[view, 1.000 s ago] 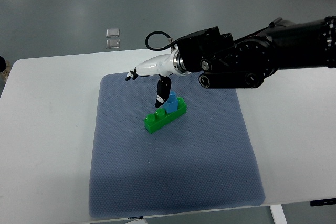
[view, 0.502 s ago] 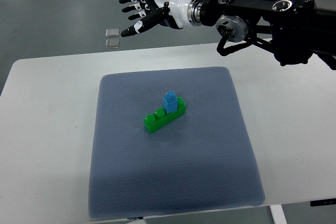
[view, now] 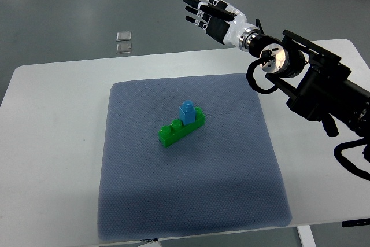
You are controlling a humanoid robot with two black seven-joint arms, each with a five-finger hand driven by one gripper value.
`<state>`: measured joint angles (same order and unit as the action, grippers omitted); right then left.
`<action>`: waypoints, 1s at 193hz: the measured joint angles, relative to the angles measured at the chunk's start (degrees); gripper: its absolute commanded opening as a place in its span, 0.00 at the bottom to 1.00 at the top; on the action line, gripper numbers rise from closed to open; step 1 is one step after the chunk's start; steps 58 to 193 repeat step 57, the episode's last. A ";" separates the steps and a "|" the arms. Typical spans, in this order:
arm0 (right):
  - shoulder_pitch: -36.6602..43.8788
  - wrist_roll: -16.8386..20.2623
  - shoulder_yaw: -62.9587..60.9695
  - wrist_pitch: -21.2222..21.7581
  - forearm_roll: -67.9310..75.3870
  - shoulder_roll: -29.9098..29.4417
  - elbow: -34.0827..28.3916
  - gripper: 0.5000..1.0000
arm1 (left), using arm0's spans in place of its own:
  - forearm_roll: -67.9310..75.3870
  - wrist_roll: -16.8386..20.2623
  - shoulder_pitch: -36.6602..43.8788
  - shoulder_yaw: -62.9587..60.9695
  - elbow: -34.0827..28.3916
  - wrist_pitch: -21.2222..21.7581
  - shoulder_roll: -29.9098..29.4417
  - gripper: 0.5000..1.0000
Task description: Stack blue block on green block with right hand
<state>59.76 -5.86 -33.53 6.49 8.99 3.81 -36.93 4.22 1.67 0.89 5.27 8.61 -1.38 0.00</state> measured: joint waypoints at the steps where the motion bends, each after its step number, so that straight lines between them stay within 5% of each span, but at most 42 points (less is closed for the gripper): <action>1: -0.17 -0.11 -0.10 0.02 0.01 -0.05 0.02 0.83 | 0.00 0.00 0.00 0.00 0.00 0.00 0.00 1.00; 54: -4.95 -4.63 -1.44 4.34 0.30 -2.26 4.94 0.83 | 0.00 0.00 -0.02 0.00 0.00 0.00 0.00 1.00; 193: -5.08 -4.69 -1.44 4.67 0.32 -2.30 5.09 0.83 | 0.00 0.00 -0.01 0.00 0.00 0.00 0.00 1.00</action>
